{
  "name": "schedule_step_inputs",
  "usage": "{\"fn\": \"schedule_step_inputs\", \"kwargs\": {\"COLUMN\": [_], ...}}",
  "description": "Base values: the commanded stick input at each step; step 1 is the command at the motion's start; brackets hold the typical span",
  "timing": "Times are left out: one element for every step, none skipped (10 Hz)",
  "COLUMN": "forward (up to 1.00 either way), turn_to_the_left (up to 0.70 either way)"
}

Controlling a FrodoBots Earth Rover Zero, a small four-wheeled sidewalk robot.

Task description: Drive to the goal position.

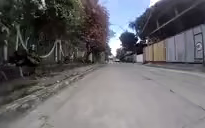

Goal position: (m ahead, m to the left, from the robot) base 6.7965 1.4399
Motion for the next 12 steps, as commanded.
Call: {"fn": "schedule_step_inputs", "kwargs": {"forward": [0.85, 0.85, 0.85, 0.85, 0.85, 0.85, 0.85, 0.85, 0.85, 0.85, 0.85, 0.85], "turn_to_the_left": [-0.18, 0.00, 0.00, 0.00, 0.00, 0.00, 0.00, 0.00, 0.00, 0.00, 0.00, 0.00]}}
